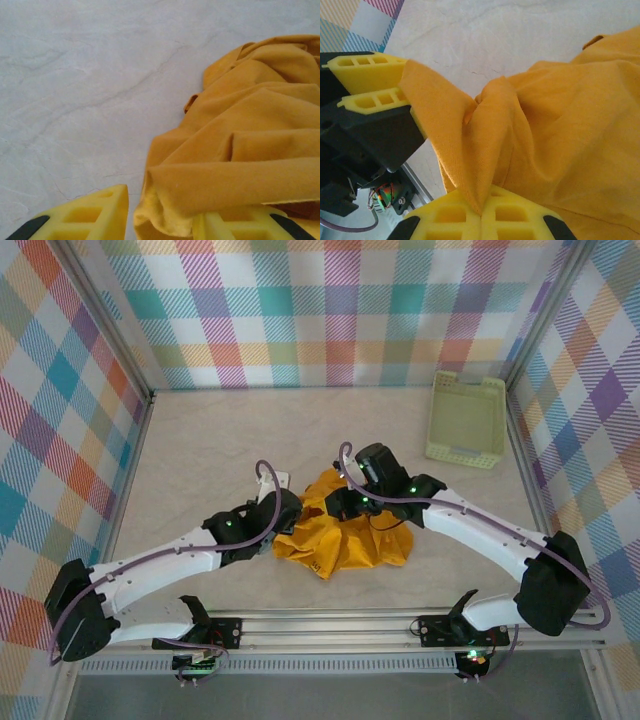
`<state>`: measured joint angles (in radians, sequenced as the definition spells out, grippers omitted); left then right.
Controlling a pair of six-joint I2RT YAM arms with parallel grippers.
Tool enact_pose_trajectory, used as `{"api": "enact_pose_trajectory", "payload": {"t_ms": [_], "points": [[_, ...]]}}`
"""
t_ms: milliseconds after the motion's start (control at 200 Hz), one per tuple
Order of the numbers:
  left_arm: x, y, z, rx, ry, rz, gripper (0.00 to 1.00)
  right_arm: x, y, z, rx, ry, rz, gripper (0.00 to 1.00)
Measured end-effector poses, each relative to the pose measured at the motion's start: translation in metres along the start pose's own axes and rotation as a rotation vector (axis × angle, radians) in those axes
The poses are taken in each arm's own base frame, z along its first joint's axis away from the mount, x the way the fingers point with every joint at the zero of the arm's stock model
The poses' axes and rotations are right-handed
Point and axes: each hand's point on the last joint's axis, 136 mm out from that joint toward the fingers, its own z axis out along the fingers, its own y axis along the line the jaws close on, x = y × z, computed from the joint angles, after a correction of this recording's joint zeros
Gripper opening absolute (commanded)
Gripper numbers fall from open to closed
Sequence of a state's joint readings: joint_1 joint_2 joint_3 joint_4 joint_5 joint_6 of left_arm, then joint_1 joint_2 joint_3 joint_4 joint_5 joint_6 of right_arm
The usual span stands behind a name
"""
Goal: Fold the inside-out t-shirt
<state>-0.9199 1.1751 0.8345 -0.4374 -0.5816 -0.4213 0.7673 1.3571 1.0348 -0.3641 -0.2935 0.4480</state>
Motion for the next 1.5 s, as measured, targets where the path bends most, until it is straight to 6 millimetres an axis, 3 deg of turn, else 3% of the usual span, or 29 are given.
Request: {"api": "enact_pose_trajectory", "payload": {"t_ms": [75, 195, 335, 495, 670, 805, 880, 1005, 1070, 1139, 1294, 1499], "points": [[0.006, -0.002, 0.009, 0.006, 0.038, 0.005, 0.37, -0.001, -0.003, 0.001, 0.017, -0.008, 0.0, 0.03], [0.013, -0.011, 0.025, 0.023, 0.097, 0.026, 0.27, -0.001, -0.016, 0.007, 0.075, -0.008, 0.003, 0.06], [0.009, -0.019, 0.039, 0.033, 0.13, 0.032, 0.14, 0.004, -0.042, 0.016, 0.189, 0.01, 0.008, 0.08], [0.006, -0.017, 0.054, 0.032, 0.157, 0.017, 0.0, 0.004, -0.053, 0.014, 0.25, 0.006, -0.013, 0.16], [-0.01, -0.021, 0.057, 0.054, 0.151, -0.011, 0.0, 0.006, -0.069, 0.009, 0.343, 0.008, -0.031, 0.37], [-0.024, -0.035, 0.05, 0.123, 0.136, -0.034, 0.0, 0.01, -0.075, -0.002, 0.442, 0.009, -0.082, 0.42], [-0.028, -0.04, 0.047, 0.152, 0.135, -0.041, 0.0, 0.006, -0.061, -0.011, 0.466, -0.006, -0.148, 0.43], [-0.028, -0.045, 0.045, 0.179, 0.144, -0.048, 0.0, -0.008, -0.017, -0.021, 0.412, -0.069, -0.242, 0.4], [-0.027, -0.047, 0.045, 0.192, 0.151, -0.053, 0.0, -0.011, 0.002, -0.02, 0.353, -0.086, -0.259, 0.38], [-0.027, -0.049, 0.044, 0.204, 0.156, -0.059, 0.0, -0.01, 0.008, -0.014, 0.313, -0.082, -0.246, 0.37], [-0.024, -0.045, 0.047, 0.204, 0.168, -0.076, 0.0, -0.002, -0.008, 0.014, 0.346, -0.024, -0.206, 0.35], [-0.027, -0.049, 0.048, 0.244, 0.165, -0.124, 0.0, 0.0, -0.051, 0.042, 0.446, 0.025, -0.129, 0.34]]}}
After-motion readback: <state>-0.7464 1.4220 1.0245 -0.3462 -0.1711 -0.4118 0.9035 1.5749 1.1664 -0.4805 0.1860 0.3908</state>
